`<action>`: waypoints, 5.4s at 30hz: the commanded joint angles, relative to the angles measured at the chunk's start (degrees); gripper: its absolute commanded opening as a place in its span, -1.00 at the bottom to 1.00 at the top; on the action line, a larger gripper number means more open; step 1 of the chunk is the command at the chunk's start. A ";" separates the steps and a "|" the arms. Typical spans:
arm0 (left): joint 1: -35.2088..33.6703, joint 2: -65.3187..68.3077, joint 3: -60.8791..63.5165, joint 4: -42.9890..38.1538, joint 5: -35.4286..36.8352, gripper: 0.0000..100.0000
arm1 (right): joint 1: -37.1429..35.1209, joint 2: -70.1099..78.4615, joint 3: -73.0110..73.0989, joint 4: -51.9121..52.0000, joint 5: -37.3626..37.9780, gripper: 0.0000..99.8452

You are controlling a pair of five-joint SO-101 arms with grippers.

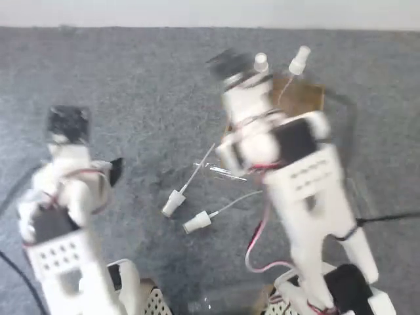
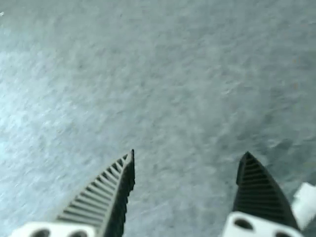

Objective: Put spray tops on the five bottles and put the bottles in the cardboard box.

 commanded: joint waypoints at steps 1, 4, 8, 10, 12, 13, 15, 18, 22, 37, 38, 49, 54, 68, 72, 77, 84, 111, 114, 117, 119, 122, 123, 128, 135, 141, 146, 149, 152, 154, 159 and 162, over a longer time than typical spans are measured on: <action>-7.82 13.10 -12.09 0.97 -5.45 -0.39 | -9.10 0.75 5.98 -9.01 -1.76 -0.99; -11.08 19.34 -14.64 0.88 -8.35 -0.39 | -11.56 4.62 7.82 -16.13 -2.29 -0.99; -13.89 25.85 -16.31 -1.14 -10.46 -0.39 | -12.79 11.38 7.82 -27.12 -10.90 -0.99; -15.82 28.48 -16.48 -4.13 -10.64 -0.39 | -12.97 14.90 7.74 -33.27 -15.12 -0.99; -16.97 30.77 -16.48 -6.42 -10.64 -0.39 | -12.97 18.33 7.91 -39.43 -18.11 -0.99; -17.23 31.65 -16.48 -6.95 -10.73 -0.39 | -12.97 20.18 7.82 -41.98 -19.25 -0.99; -17.14 32.79 -16.48 -7.03 -12.22 -0.39 | -12.97 23.60 7.65 -46.90 -21.10 -0.98; -16.88 33.23 -17.27 -7.12 -13.19 -0.39 | -12.97 28.53 7.65 -53.67 -23.03 -0.98; -17.23 33.41 -20.09 -7.12 -13.27 -0.39 | -12.97 35.74 7.65 -59.30 -24.70 -0.99; -15.65 33.49 -20.26 -4.31 -13.19 -0.39 | -14.64 42.42 0.53 -50.95 -24.53 -0.46; -15.65 33.49 -20.26 -4.31 -13.19 -0.39 | -15.16 42.24 -0.18 -49.54 -24.53 -0.41; -15.12 33.32 -17.98 -4.40 -12.04 -0.39 | -13.32 42.07 -21.98 -17.98 -24.53 -0.35; -12.40 33.05 -17.80 -4.22 -9.05 -0.39 | -13.05 42.07 -34.37 -3.91 -21.19 -0.36; -0.79 33.41 -17.71 -1.58 6.77 -0.39 | -7.43 30.55 -37.63 6.11 1.67 -0.63; 4.66 33.49 -17.71 -1.93 12.22 -0.39 | -1.19 19.03 -25.76 6.11 5.63 -0.62; 12.57 33.58 -15.78 -7.30 17.67 -0.48 | 11.38 5.32 -6.86 5.93 17.49 -0.62; 20.92 35.25 -11.47 -14.77 21.71 -0.52 | 37.32 -3.21 9.41 2.24 36.40 -0.62; 27.16 74.90 -34.07 -9.58 29.80 -0.69 | 57.27 19.21 18.46 -22.55 41.85 -0.62; 27.25 74.90 -34.15 -10.20 29.71 -0.69 | 58.07 20.18 18.46 -22.55 41.85 -0.62; 27.25 75.16 -34.15 -10.46 27.52 -0.79 | 59.30 21.05 18.46 -22.99 41.93 -0.62; 27.87 75.16 -34.15 -10.81 25.85 -0.86 | 60.26 21.49 18.55 -24.13 41.93 -0.62; 29.27 74.73 -34.68 -10.46 23.91 -0.91 | 60.97 21.67 18.55 -25.27 41.93 -0.62; 29.71 74.73 -35.30 -10.02 22.95 -0.92 | 60.97 21.58 18.55 -25.10 41.93 -0.62; 30.59 74.73 -38.90 -5.10 19.87 -0.93 | 60.70 21.32 18.55 -24.84 41.85 -0.62; 30.42 74.64 -41.01 -2.11 15.91 -0.94 | 60.79 21.49 18.55 -24.75 41.76 -0.62; 28.13 69.36 -29.14 -13.10 10.02 -0.96 | 60.88 21.41 18.55 -24.92 41.76 -0.62; 28.31 59.16 -19.56 -13.10 8.00 -0.95 | 60.79 21.58 18.55 -24.84 41.85 -0.62; 28.13 57.85 -16.92 -12.75 4.22 -0.89 | 61.05 21.58 18.55 -24.84 41.85 -0.62; 27.34 57.85 -14.99 -13.80 3.34 -0.84 | 61.05 21.58 18.64 -24.75 41.85 -0.62; 25.67 57.85 -13.76 -15.65 3.25 -0.79 | 61.05 21.58 18.64 -24.75 41.85 -0.62; 22.95 57.32 -14.29 -17.41 1.32 -0.65 | 60.70 21.58 18.64 -24.75 41.85 -0.62; 23.03 57.93 -16.84 -15.47 1.32 -0.65 | 60.70 21.58 18.64 -24.75 41.85 -0.62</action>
